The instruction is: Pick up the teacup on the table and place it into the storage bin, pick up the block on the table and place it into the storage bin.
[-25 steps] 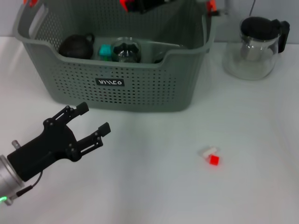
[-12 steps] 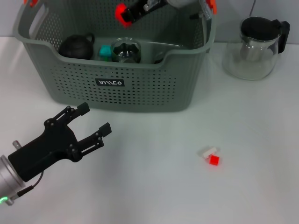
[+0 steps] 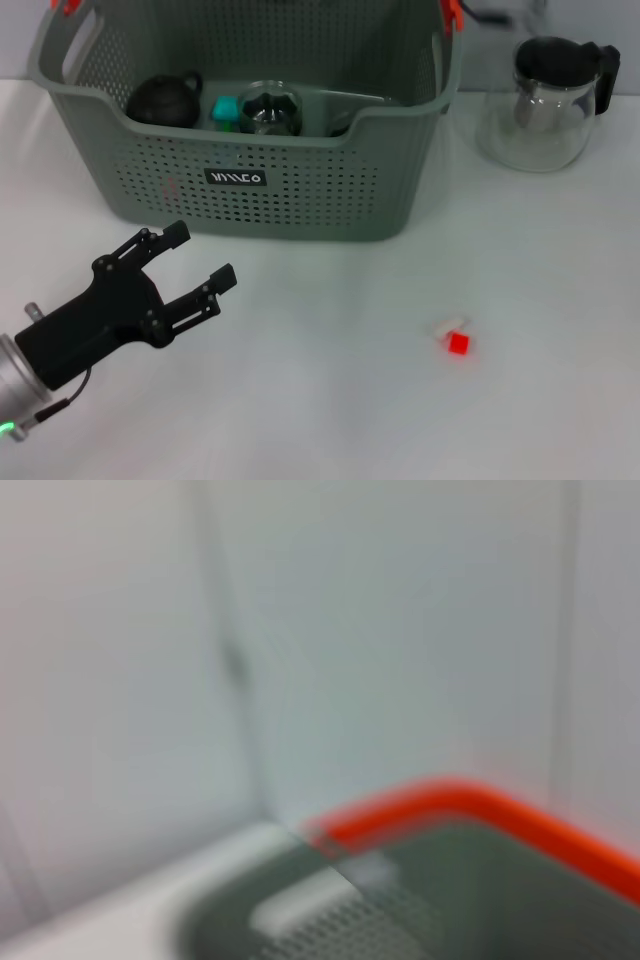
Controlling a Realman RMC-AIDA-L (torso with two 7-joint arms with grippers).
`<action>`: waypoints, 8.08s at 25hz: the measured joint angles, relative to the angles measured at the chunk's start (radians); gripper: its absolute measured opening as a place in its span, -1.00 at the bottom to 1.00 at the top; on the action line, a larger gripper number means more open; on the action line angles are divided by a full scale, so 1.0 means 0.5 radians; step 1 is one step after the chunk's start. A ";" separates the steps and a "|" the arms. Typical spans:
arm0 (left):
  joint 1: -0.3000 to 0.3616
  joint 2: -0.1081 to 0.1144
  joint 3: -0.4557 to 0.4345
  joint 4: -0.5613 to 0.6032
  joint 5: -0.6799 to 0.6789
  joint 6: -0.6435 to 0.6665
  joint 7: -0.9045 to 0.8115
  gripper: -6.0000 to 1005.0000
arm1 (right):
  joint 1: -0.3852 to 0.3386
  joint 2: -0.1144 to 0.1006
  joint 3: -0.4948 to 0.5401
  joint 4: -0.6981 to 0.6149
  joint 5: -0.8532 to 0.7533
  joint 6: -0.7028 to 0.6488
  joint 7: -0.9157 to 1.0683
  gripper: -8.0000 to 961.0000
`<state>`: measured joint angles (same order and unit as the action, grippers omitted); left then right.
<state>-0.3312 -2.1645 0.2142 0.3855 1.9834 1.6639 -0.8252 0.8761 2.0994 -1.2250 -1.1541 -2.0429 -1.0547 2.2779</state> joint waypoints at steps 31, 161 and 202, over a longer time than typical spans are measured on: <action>-0.008 0.007 -0.026 0.005 0.000 -0.035 0.000 0.68 | -0.437 0.001 -0.230 -0.429 -1.065 -1.469 0.169 0.53; 0.006 0.010 -0.091 0.015 0.007 0.009 0.028 0.68 | -0.763 -0.045 0.359 -0.940 -0.345 -1.809 0.223 0.87; 0.009 0.000 -0.100 0.002 0.000 0.007 0.028 0.68 | -0.303 0.007 -0.702 0.160 -1.124 -0.754 0.271 0.03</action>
<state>-0.3267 -2.1645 0.1641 0.3865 1.9833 1.6674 -0.8114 0.7247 2.1031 -1.5759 -1.0739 -2.6048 -1.4319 2.4132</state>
